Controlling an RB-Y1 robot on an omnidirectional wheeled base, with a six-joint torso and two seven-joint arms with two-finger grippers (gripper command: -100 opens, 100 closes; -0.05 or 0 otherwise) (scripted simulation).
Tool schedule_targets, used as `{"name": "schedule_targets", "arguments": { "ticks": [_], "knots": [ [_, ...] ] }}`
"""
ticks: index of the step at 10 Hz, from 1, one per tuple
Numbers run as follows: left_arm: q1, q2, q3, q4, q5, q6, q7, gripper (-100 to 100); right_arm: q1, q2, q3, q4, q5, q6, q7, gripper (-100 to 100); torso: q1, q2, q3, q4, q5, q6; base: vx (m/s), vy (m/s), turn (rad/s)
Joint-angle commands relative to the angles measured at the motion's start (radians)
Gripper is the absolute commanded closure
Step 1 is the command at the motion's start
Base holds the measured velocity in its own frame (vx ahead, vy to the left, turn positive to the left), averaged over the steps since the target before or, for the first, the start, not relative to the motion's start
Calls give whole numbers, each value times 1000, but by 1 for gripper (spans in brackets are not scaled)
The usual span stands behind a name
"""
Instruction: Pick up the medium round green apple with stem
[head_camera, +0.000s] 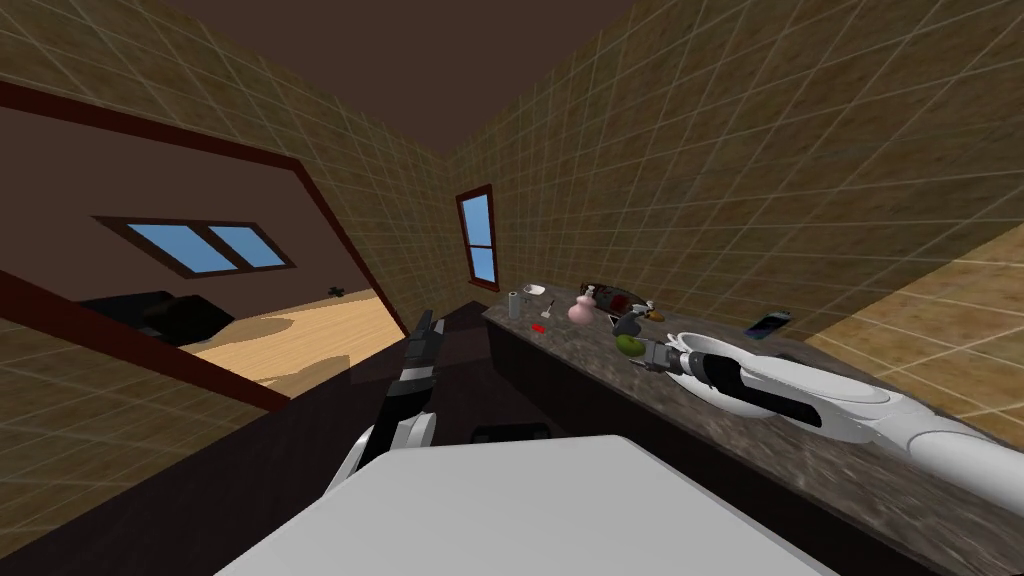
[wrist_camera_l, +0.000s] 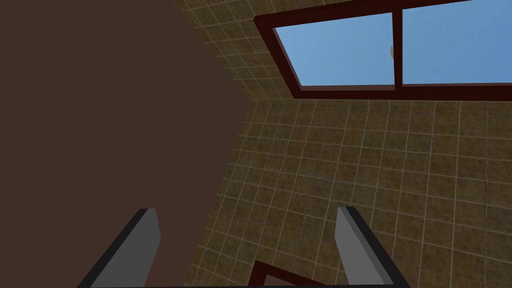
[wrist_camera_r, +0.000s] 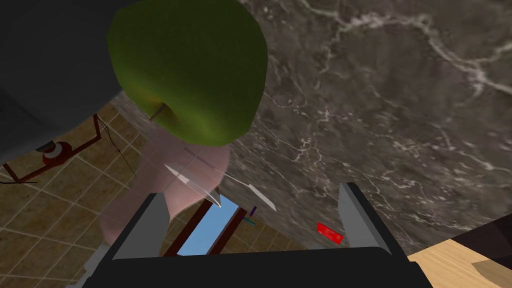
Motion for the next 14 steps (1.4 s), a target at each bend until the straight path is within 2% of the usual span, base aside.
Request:
{"name": "schedule_targets", "arguments": {
  "ticks": [1,2,4,8,9,10,11,12,13,14],
  "knots": [
    [0,0,0,0,0,0,0,0,10,-17,3,44,31,-6,27,-100,0,0,0,0,0,0,11,33,118],
    [0,0,0,0,0,0,0,0,16,-37,8,69,54,-9,41,-100,0,0,0,0,0,0,12,37,214],
    [0,0,0,0,0,0,0,0,16,-37,8,72,54,-9,41,-100,-1,0,0,0,0,0,7,12,8],
    [0,0,0,0,0,0,0,0,41,-97,29,159,127,-19,85,-100,-2,0,0,0,0,0,19,9,126],
    [0,0,0,0,0,0,0,0,41,-97,29,159,127,-19,85,-100,-3,-1,-1,0,0,0,26,-10,47],
    [0,0,0,0,0,0,0,0,21,-90,38,171,127,-27,84,-100,-3,-1,0,0,-1,0,9,-3,3],
    [0,0,0,0,0,0,0,0,23,-91,37,170,127,-27,86,0,-3,0,0,0,-1,0,0,0,0],
    [0,0,0,0,0,0,0,0,21,-62,48,178,135,-9,97,-100,-2,1,1,0,-1,0,42,-10,95],
    [0,0,0,0,0,0,0,0,20,-50,53,181,138,-1,102,-100,-3,-1,0,0,-1,0,67,-23,97],
    [0,0,0,0,0,0,0,0,34,-64,41,169,132,-4,96,-100,-4,-3,-1,-1,-1,0,29,-12,17]
  ]
}}
